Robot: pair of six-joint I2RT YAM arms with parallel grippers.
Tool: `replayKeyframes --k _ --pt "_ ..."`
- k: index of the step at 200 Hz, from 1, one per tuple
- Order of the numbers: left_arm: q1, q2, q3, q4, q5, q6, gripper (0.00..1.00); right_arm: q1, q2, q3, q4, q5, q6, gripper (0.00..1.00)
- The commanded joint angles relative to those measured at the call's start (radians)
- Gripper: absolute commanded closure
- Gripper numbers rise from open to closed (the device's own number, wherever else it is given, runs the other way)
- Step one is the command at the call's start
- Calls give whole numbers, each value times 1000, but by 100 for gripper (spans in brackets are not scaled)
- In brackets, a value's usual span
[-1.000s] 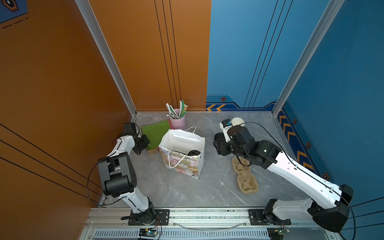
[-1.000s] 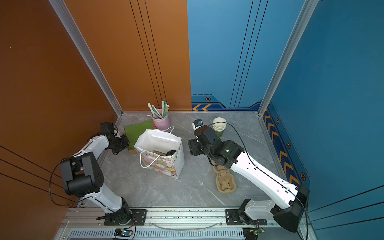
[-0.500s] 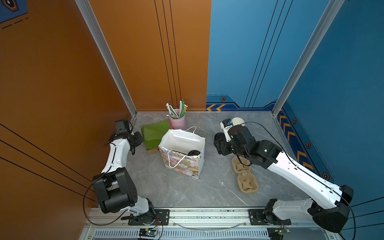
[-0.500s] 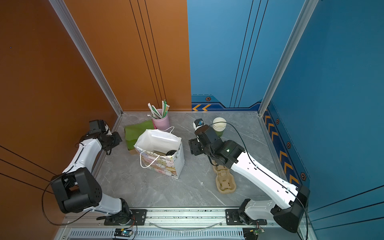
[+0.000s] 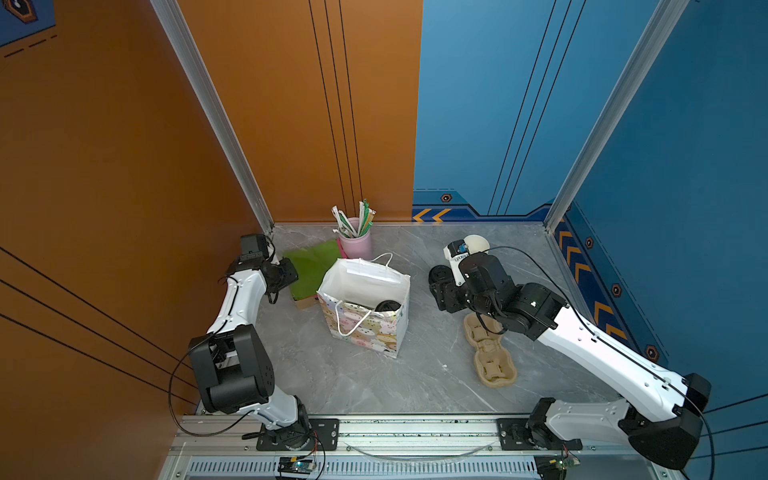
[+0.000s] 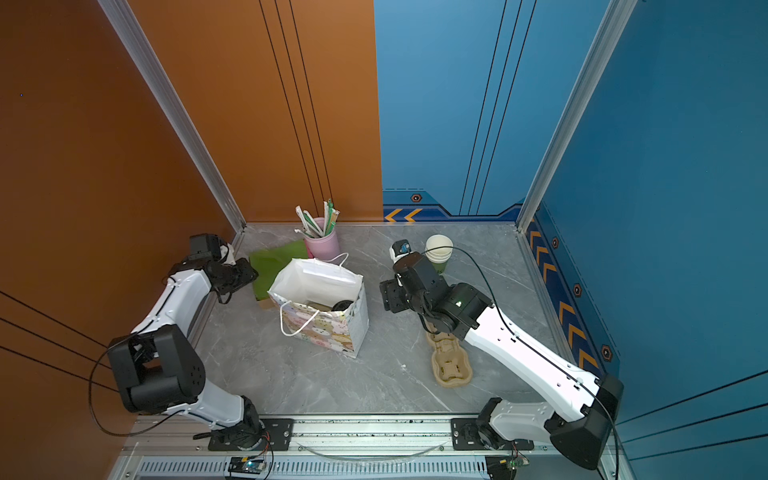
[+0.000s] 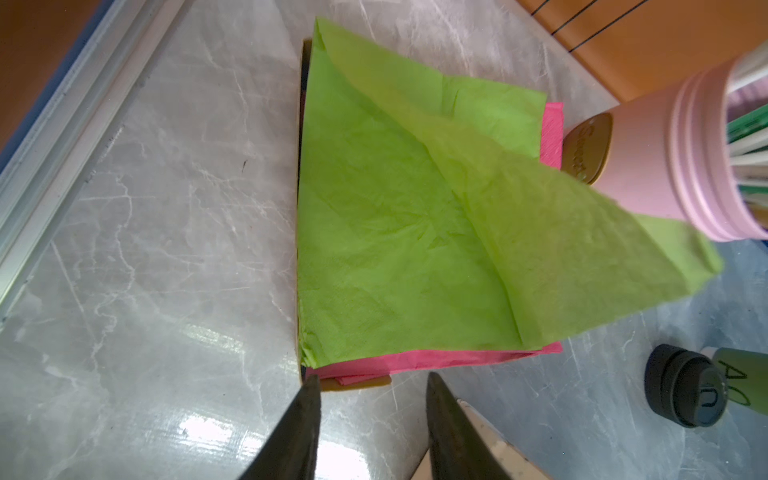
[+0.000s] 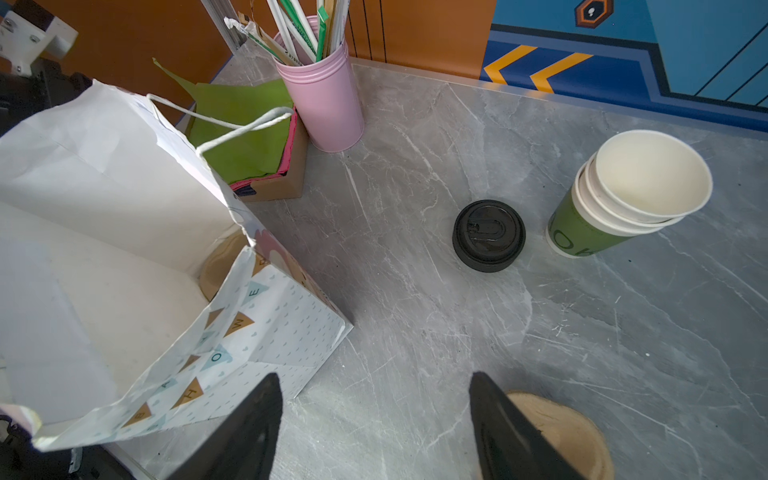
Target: Pack the takeout coffee
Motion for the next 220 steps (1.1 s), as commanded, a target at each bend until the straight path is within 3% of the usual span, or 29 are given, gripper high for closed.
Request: replayKeyframes --k 1,18,41,72,137,220 --pt "26 -7 43 15 40 -6 56 -6 -28 -15 7 -7 5 25" --pt "53 -10 47 43 50 -16 54 -9 -33 -17 7 -5 4 23" --pt "79 8 47 127 59 -30 42 -12 -41 -18 7 -2 -1 20" --pt "82 130 110 200 80 -24 34 -15 -59 -25 5 0 -4 17" --pt "62 441 333 228 118 17 29 -27 -93 -43 -34 22 -5 15" --pt "62 586 476 233 130 36 30 -34 -109 -68 -59 34 8 14"
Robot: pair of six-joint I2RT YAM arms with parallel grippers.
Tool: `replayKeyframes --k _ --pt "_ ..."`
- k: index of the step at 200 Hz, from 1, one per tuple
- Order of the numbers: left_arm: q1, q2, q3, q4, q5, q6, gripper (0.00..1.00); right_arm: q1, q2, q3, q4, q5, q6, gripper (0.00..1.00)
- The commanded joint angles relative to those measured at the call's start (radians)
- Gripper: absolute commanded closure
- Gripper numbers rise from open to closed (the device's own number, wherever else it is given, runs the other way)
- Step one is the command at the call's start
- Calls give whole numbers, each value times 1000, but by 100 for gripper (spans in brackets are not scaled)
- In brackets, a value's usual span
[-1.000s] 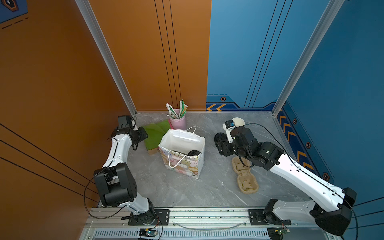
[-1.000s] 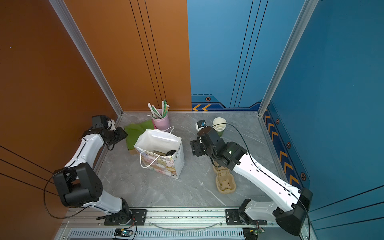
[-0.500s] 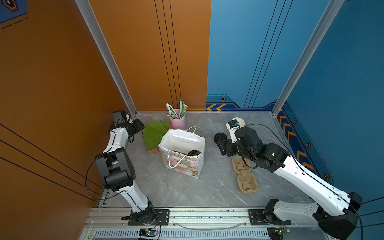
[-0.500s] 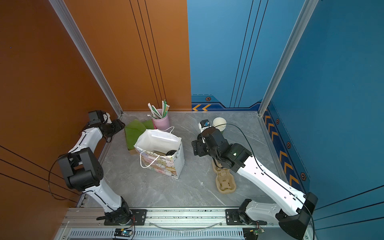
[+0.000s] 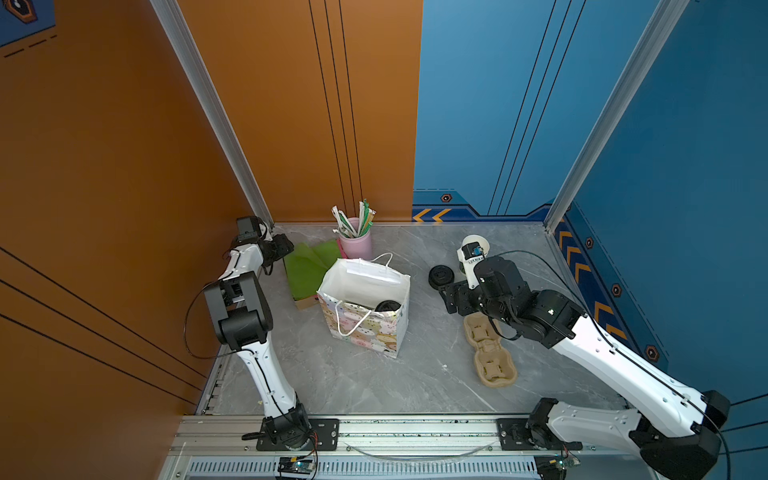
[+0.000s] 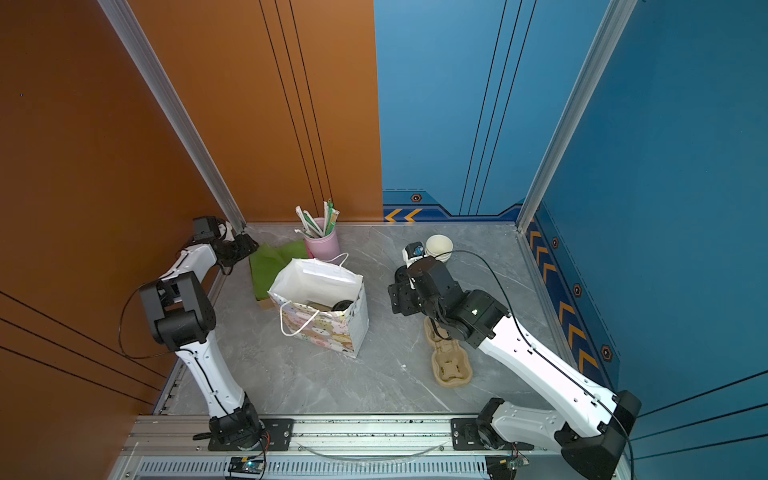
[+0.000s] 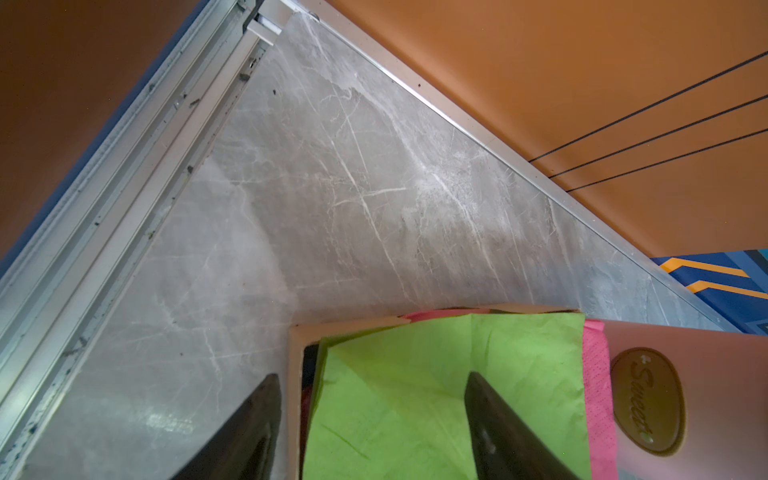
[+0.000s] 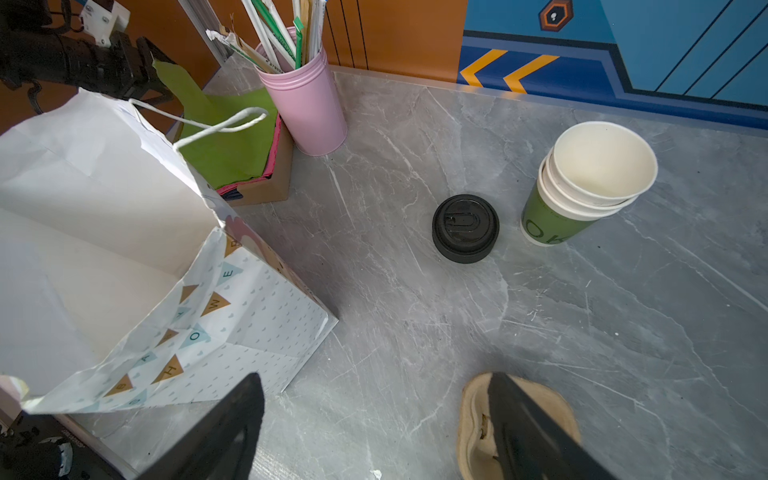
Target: Pack the takeout coffee
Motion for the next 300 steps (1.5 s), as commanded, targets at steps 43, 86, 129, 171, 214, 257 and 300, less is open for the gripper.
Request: replayKeyframes --k 43,86,129,171,214,257,300 --pt "-8 77 53 17 79 -4 31 -5 -18 -9 -44 25 14 14" --pt "-6 115 85 20 92 -25 37 -5 -12 -6 -45 19 21 14" --pt "-6 133 118 -12 91 -6 64 -5 -9 -7 -47 18 24 14" --pt "-2 131 144 -27 79 5 75 -5 -2 -10 -49 10 23 14" --pt "-7 160 184 -47 79 16 73 -4 -3 -10 -58 9 22 14" --pt "-19 198 226 -102 53 55 68 -5 -5 -10 -65 7 22 14" --pt "-12 209 230 -107 33 53 62 -5 -8 -10 -71 7 22 14"
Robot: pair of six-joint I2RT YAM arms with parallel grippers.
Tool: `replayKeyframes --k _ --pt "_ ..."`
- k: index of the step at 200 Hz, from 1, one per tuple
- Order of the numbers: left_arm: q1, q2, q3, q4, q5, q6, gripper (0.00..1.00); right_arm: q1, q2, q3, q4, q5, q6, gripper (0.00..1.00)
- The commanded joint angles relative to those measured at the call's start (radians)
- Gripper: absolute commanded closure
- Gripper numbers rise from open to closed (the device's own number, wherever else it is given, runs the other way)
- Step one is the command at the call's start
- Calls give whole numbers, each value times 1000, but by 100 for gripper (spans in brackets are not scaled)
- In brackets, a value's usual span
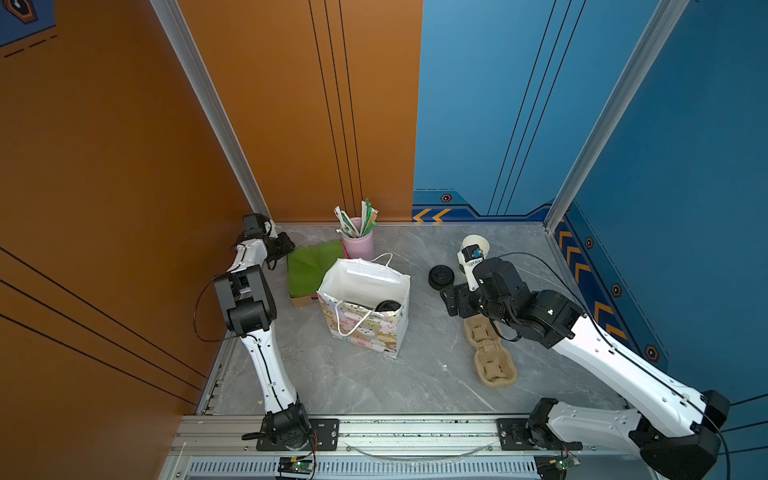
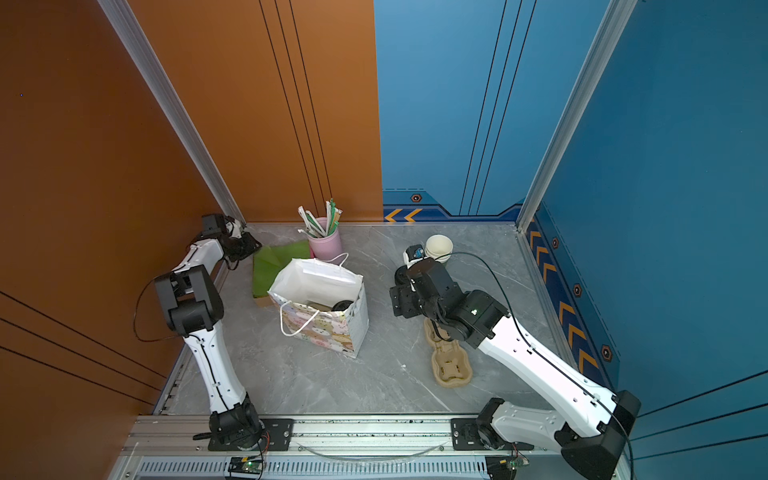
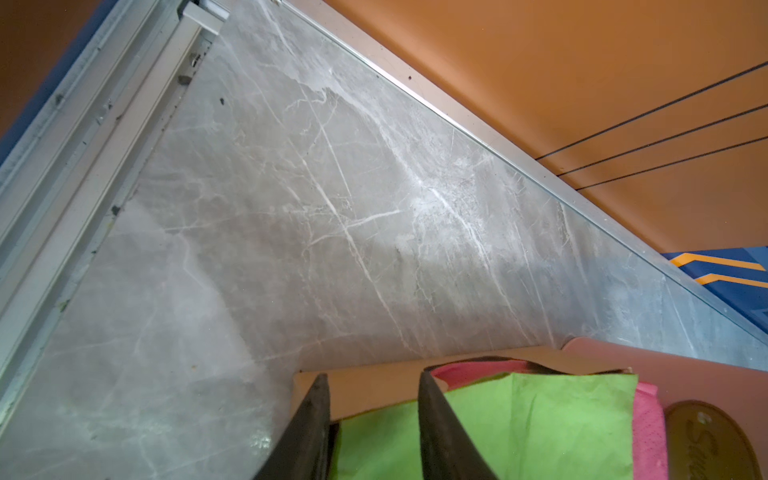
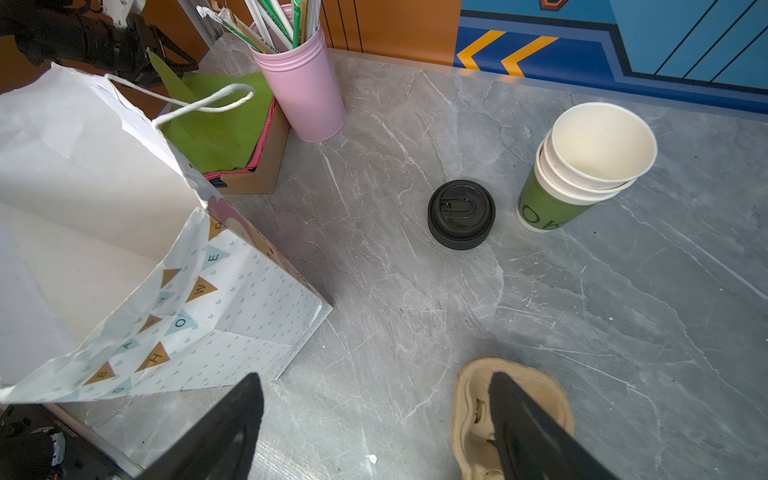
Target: Pack the takeout coffee
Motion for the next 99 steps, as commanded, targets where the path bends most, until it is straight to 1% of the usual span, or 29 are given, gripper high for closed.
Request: replayKeyframes --k 1,13,67,84,99 --pt "-1 20 26 -45 -17 19 62 -5 -9 -8 -44 8 14 14" --pt "-1 28 34 -46 -3 17 63 -4 -9 -10 -44 7 16 14" --pt "-1 37 36 -62 20 20 86 -4 -10 -12 -47 10 14 14" --pt "4 25 25 -63 23 21 91 -4 -9 -14 -47 10 14 13" --pt "8 10 15 -62 24 21 98 -4 -7 -15 -47 11 13 13"
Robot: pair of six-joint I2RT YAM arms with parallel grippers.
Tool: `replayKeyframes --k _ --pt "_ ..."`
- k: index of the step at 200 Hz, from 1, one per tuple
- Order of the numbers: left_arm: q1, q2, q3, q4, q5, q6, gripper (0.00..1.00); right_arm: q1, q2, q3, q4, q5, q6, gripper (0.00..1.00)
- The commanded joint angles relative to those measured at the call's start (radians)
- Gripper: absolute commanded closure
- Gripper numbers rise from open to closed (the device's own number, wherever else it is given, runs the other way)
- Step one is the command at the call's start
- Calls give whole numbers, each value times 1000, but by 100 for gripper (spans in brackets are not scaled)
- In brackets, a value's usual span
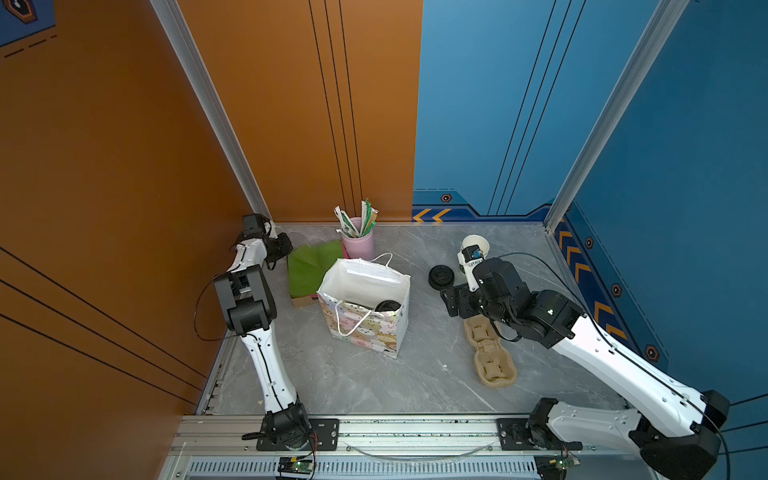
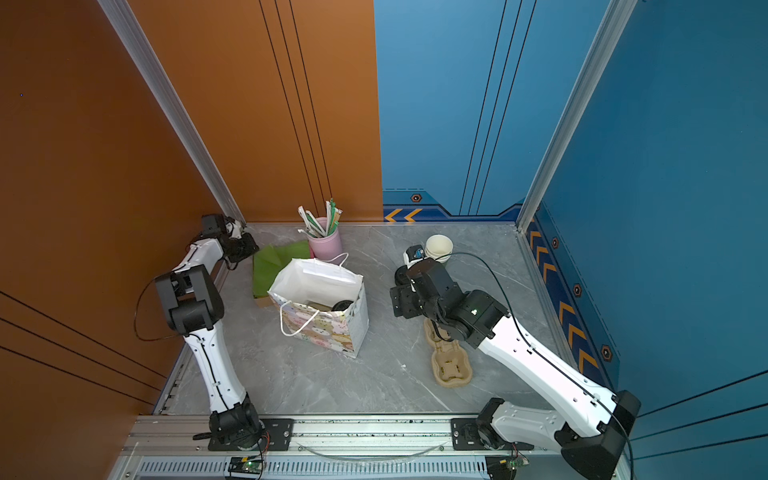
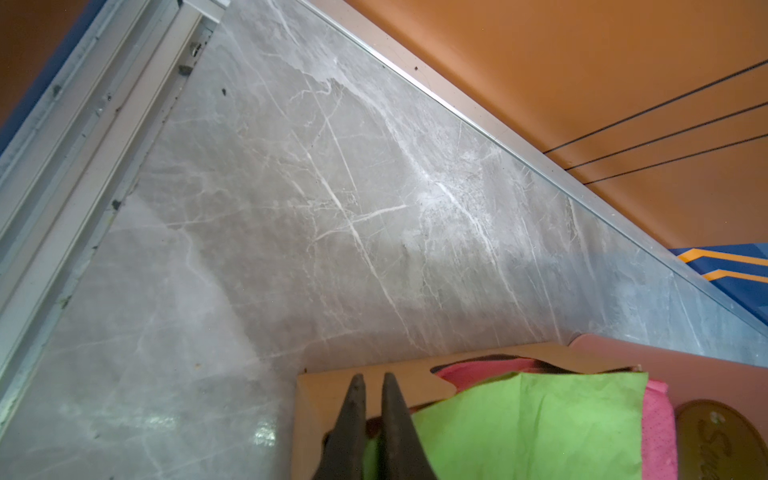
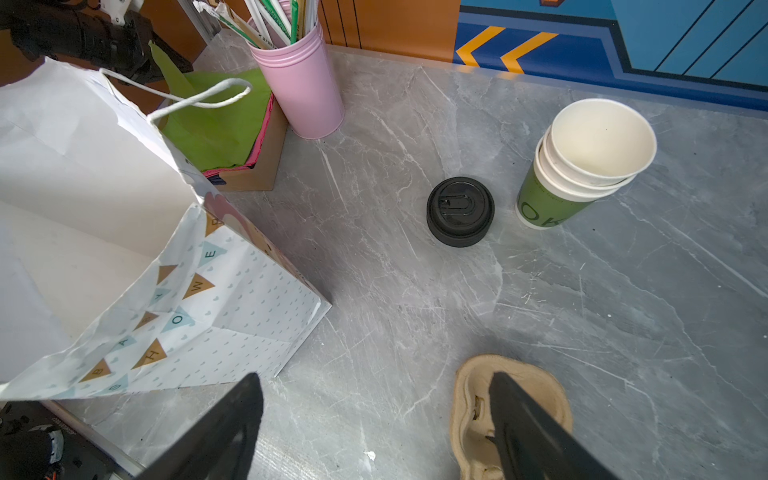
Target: Pack the takeout coffee
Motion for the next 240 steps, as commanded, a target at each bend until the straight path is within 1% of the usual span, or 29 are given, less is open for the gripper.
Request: replayKeyframes --k 1,5,46,110,137,154,189,240 --pt "7 -7 -7 -35 21 10 98 -4 -7 -14 -39 10 13 13" --pt "9 -13 -10 -34 21 9 100 -4 -7 -16 -39 10 13 13" --pt "15 -112 -22 -35 2 12 100 -4 -9 -17 -39 9 8 13" --pt "55 -322 -122 -36 -111 9 100 -4 -11 -20 -39 6 2 13" --pt "74 -395 -184 -35 -172 10 100 -4 -15 -24 -38 5 0 13" --pt "78 -427 -217 -35 -191 17 100 -4 -19 -29 -36 4 -2 13" --pt "39 -451 -254 -42 -212 63 100 -4 -30 -51 -24 3 -3 13" --pt "-86 -389 -212 -85 -206 151 100 -7 -50 -72 -24 6 -7 13"
